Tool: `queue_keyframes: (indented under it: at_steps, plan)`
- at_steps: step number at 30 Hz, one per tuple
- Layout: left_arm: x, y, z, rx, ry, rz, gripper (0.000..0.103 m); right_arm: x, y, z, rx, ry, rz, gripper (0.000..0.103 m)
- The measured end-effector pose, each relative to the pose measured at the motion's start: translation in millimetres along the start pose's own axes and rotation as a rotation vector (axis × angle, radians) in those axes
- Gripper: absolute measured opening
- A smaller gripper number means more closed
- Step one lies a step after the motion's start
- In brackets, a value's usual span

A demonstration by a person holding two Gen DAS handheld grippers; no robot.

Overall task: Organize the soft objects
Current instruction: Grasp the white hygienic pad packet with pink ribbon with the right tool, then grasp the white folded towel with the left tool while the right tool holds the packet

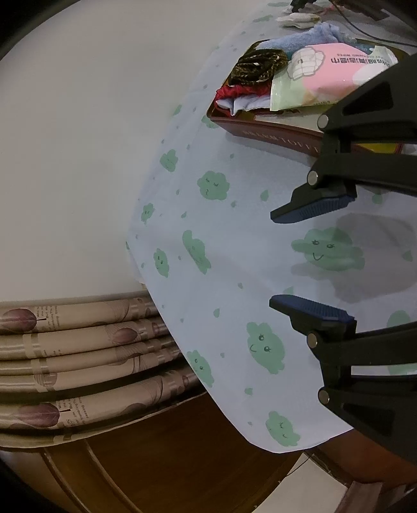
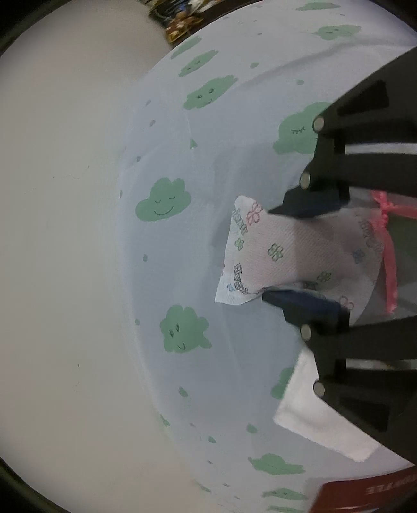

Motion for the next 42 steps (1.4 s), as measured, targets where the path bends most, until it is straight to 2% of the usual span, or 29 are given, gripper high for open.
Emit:
queue_keyframes:
  at_steps: [5,11,19,26,28,31,36,38,42]
  plan:
    - [-1,-1,-1,0.025,-0.003,-0.014,0.047,-16,-4,13,0.046,-0.011,0.053,0.021]
    - [-3,-5,-1,0.047,-0.010,-0.035,0.047,-42,-29,31,0.097,-0.018,0.117,0.019]
    - [-14,-41,14,0.046,-0.023,-0.155,0.047,-80,-69,46,0.049,-0.045,0.221,0.019]
    - [-21,-113,49,-0.069,-0.045,-0.290,0.047,-99,-84,54,0.075,-0.050,0.223,0.019]
    - [-24,-139,55,-0.108,-0.036,-0.337,0.047,-94,-86,49,0.078,-0.053,0.226,0.019]
    - [-30,-183,62,-0.184,-0.001,-0.405,0.047,-92,-88,44,0.081,-0.049,0.225,0.020]
    - [-49,-257,66,-0.341,0.108,-0.525,0.047,-94,-94,46,0.094,-0.048,0.219,0.021]
    - [-53,-285,60,-0.377,0.149,-0.547,0.047,-94,-93,46,0.089,-0.047,0.224,0.021]
    - [-65,-337,47,-0.403,0.208,-0.602,0.047,-94,-93,45,0.094,-0.045,0.224,0.022]
Point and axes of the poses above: each gripper's, at about its wrist camera, not at the fingertips, and z roughly against the way its jaws point, y to its left, x to its top, the point moved 7 cm from there along -z, roughly the way its jaws point, and after that the axes turned 12 degrees about y, right-handed, at the moved point
